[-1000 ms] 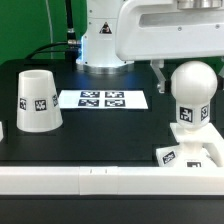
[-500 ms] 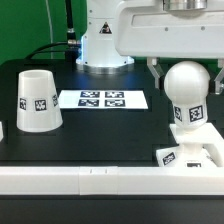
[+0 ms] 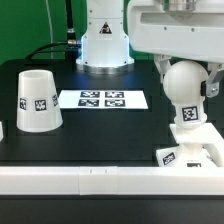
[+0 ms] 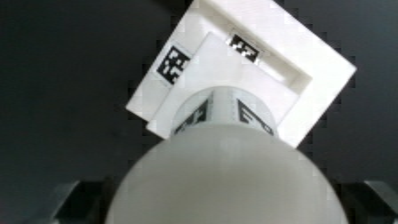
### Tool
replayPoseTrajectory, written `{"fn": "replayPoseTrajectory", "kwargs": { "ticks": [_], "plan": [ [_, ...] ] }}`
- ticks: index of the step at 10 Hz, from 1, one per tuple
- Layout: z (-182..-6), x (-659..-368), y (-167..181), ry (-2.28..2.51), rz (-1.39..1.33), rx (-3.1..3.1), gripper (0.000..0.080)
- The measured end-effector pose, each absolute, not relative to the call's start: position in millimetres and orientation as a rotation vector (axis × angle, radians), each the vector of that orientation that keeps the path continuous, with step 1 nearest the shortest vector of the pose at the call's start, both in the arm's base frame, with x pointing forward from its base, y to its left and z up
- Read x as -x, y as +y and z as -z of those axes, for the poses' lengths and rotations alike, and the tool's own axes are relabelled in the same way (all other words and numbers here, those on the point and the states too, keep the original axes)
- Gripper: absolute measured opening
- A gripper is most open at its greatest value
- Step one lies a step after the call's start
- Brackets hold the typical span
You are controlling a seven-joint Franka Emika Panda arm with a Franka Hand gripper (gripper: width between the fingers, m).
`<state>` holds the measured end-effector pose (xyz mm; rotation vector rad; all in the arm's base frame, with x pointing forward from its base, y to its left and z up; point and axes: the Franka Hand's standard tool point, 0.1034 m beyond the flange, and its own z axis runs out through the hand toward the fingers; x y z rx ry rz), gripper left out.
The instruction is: Assemble lamp
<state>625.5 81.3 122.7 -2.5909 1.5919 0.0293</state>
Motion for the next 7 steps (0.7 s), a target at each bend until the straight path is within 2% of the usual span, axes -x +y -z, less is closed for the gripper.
{"fn": "replayPoseTrajectory", "kwargs": {
  "ticks": [7],
  "plan": [
    [-120.9, -624.7, 97.8, 1.996, -0.115, 2.274, 0.0577]
  ]
}}
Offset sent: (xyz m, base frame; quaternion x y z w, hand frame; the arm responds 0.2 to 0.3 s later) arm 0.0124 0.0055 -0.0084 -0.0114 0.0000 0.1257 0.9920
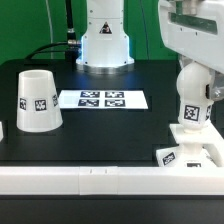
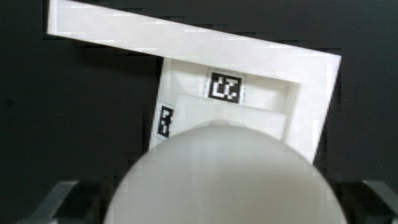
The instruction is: Assemble lamp
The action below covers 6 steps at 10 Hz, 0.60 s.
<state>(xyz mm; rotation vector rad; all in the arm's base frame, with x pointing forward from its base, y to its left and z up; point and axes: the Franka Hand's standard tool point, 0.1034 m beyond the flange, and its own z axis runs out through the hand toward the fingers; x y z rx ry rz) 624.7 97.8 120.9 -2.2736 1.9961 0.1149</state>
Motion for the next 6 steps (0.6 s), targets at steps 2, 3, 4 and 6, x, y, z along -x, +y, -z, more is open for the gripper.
{"fn": "replayPoseTrajectory", "kwargs": {
  "ticks": [2, 3, 4, 6],
  "plan": [
    [-120.6, -624.4, 99.5, 1.968, -0.115, 2.295, 0.0635],
    [-120.5, -624.4, 99.5, 1.918, -0.112, 2.335, 0.0688],
    [-119.7, -622.4, 99.3, 1.821, -0.112, 2.419, 0.0688],
    [-118.6, -621.3, 99.0, 1.577, -0.096, 2.579, 0.0697]
  ]
}}
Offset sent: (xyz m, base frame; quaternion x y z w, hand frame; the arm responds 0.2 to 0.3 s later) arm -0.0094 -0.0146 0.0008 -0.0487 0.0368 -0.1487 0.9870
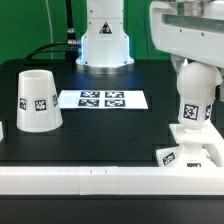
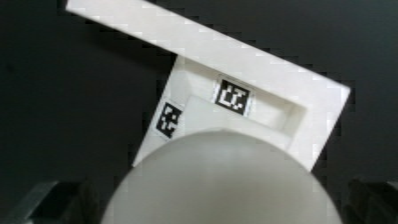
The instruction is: Assemble lamp
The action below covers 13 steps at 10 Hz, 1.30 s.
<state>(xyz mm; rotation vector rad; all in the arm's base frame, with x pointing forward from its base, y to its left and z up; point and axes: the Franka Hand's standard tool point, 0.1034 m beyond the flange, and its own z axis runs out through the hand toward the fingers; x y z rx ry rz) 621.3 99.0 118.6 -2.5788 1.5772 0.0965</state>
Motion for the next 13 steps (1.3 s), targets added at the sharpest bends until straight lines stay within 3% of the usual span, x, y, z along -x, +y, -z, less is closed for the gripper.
{"fn": "replayPoseTrajectory", "kwargs": {
  "ticks": [6, 13],
  "plan": [
    [-114.8, -617.8, 96.9, 1.015, -0.068, 2.841, 0.0699],
    [-125.7, -623.3, 98.2, -0.163, 0.057, 3.098, 0.0699]
  ]
}}
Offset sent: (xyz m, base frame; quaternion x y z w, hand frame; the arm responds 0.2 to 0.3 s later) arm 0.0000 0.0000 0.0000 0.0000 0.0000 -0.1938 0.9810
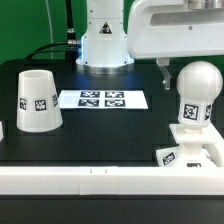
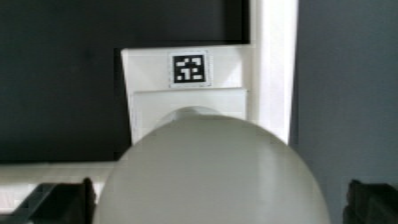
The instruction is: Assemble lamp
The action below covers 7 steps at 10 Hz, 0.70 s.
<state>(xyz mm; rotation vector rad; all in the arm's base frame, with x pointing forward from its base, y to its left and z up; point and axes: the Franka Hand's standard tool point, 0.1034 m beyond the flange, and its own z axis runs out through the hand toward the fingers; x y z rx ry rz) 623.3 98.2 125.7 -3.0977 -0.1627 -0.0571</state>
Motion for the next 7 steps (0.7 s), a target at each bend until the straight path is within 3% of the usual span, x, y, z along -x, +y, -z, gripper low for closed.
{"fn": "replayPoseTrajectory", "kwargs": {
  "ticks": [7],
  "plan": [
    [-124.3, -626.2, 95.4, -1.095, 0.106, 2.950, 0.0699]
  ]
}}
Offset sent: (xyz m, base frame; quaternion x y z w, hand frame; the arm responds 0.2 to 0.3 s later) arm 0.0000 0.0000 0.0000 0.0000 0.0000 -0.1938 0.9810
